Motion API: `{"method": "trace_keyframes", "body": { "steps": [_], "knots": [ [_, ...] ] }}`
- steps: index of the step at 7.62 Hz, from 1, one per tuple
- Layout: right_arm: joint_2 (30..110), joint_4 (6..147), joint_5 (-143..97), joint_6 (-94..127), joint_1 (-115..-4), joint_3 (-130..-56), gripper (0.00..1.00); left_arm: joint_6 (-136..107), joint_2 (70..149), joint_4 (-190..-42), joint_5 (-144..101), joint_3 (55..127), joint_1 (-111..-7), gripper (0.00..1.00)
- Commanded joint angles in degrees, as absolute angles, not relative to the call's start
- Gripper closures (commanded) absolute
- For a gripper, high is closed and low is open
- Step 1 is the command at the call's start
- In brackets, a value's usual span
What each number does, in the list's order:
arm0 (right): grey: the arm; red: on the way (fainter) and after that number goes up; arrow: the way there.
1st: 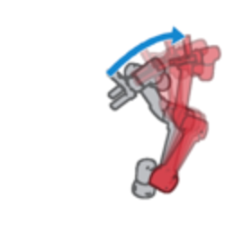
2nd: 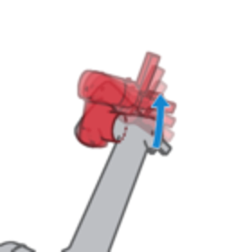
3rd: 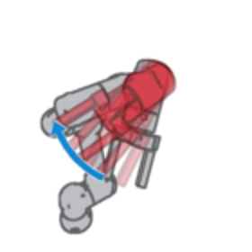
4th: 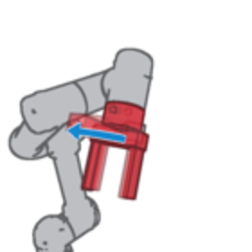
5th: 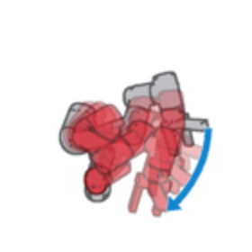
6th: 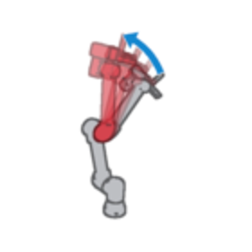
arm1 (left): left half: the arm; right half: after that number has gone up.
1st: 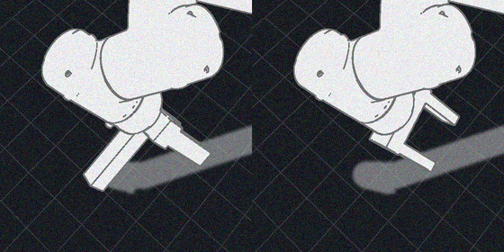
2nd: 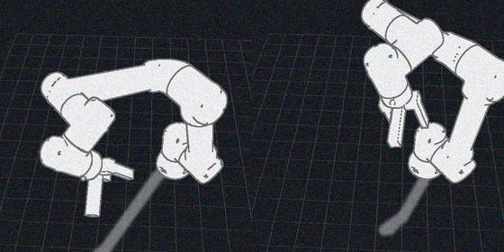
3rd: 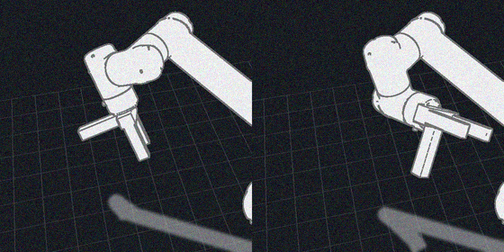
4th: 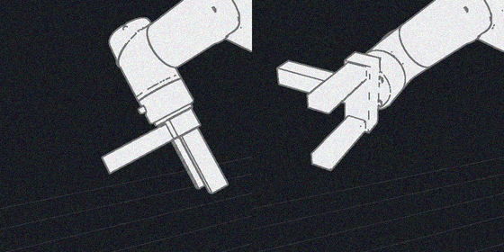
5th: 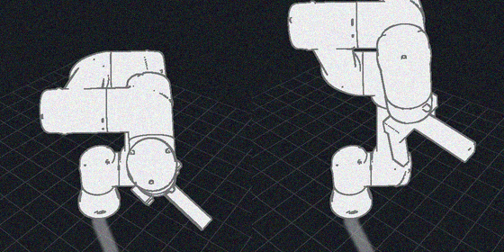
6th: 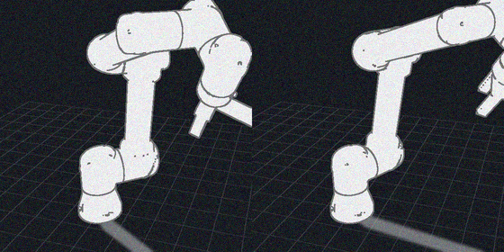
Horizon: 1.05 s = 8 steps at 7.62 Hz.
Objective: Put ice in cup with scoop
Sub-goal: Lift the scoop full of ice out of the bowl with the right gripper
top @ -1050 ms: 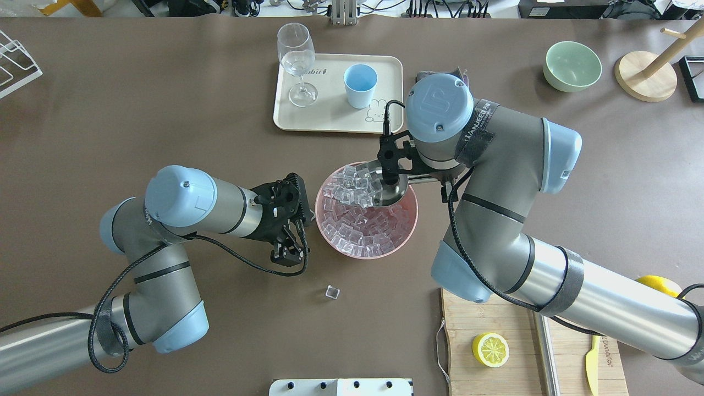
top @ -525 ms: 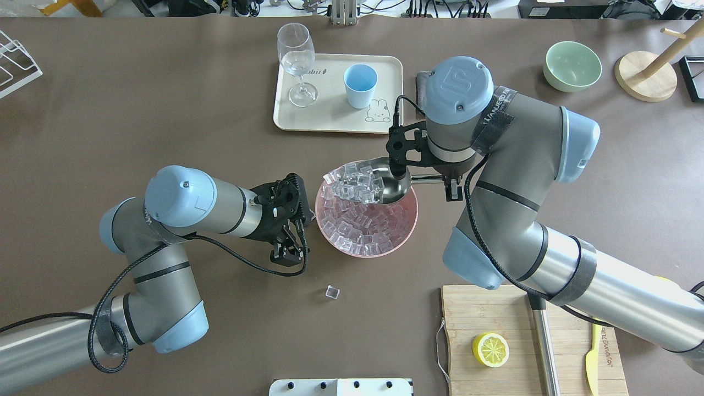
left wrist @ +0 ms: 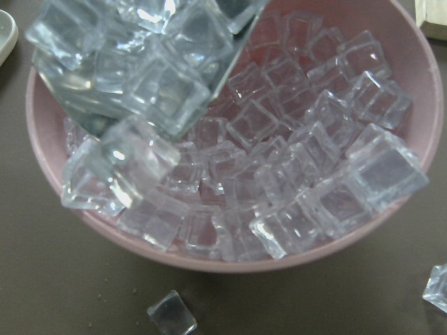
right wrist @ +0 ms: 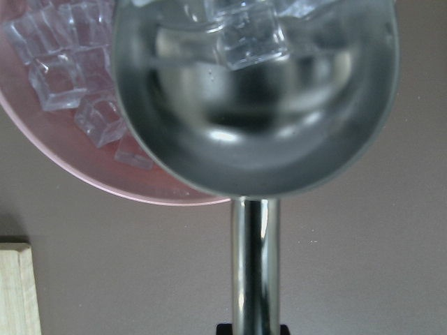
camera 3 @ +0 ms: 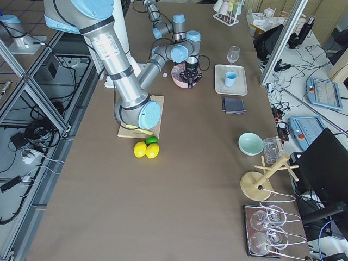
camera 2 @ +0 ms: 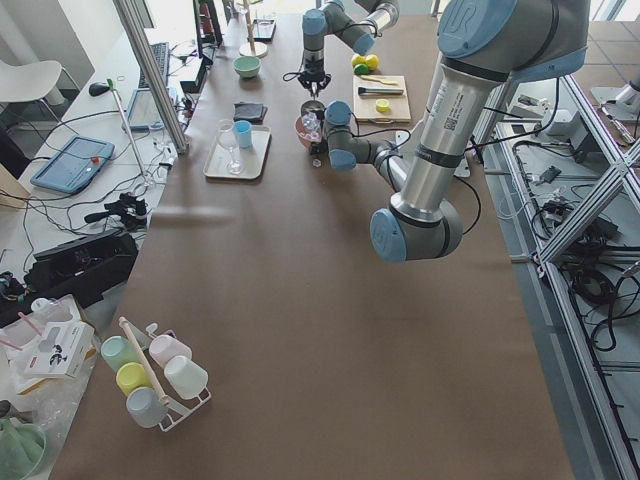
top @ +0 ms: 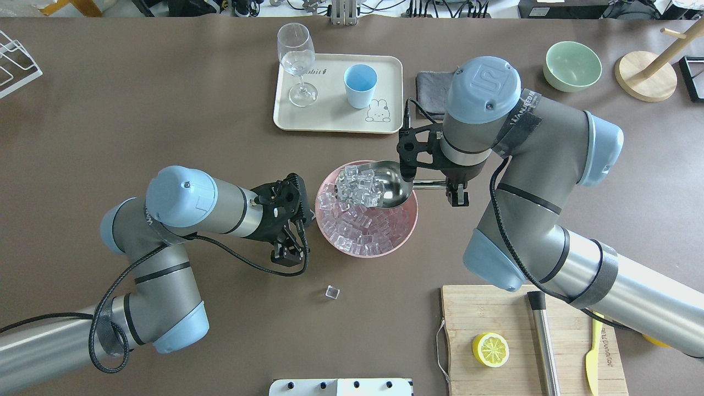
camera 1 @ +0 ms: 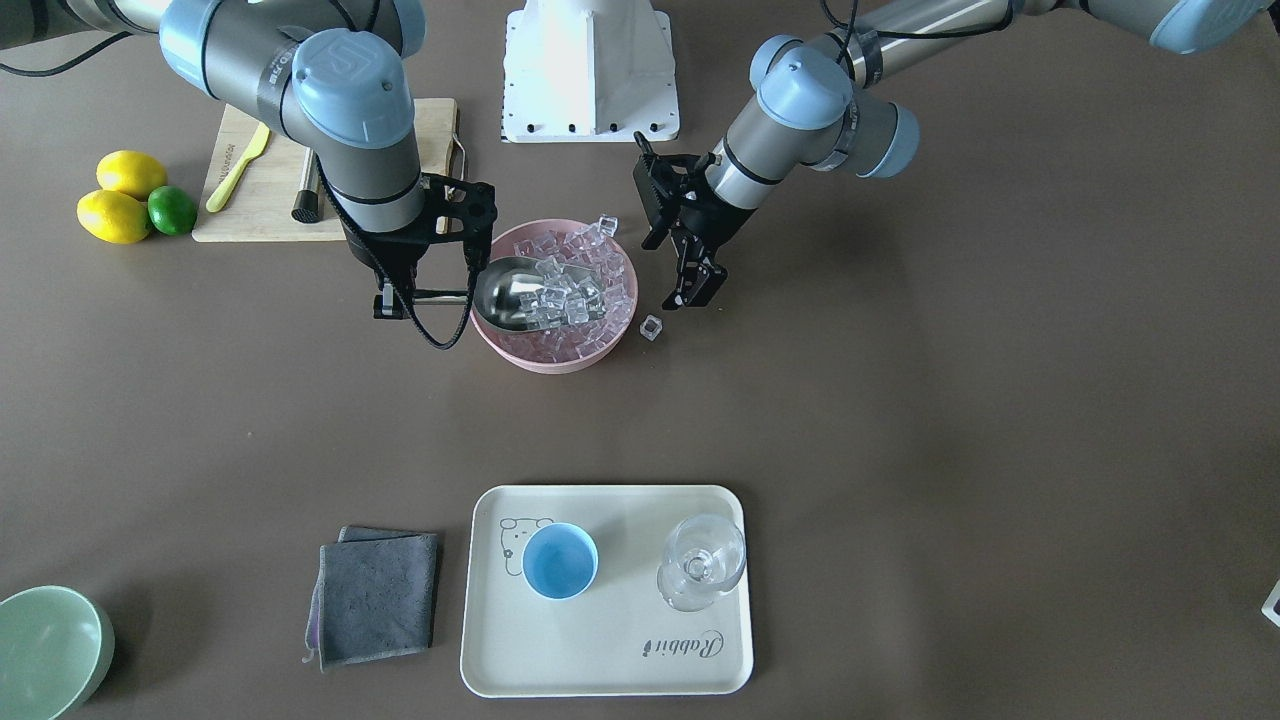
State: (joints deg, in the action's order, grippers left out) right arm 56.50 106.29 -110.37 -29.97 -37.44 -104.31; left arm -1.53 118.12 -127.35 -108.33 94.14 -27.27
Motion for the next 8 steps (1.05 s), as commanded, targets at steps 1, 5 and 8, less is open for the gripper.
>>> {"method": "trace_keyframes", "body": {
  "steps": [1,5,8],
  "knots": [
    [57.48,105.47,-113.72,-30.06,-39.11,-105.81,1.0,-1.58,118.12,-127.27,-108.28,94.13,-27.25,0.01],
    [61.69,98.63,-119.17,-29.97,-41.74,-107.84,1.0,-1.58,118.21,-127.18,-108.19,94.04,-27.25,0.01],
    [63.54,96.59,-121.81,-21.14,-45.34,-108.54,1.0,-1.58,118.21,-127.27,-108.19,94.13,-27.25,0.01]
  ]
}}
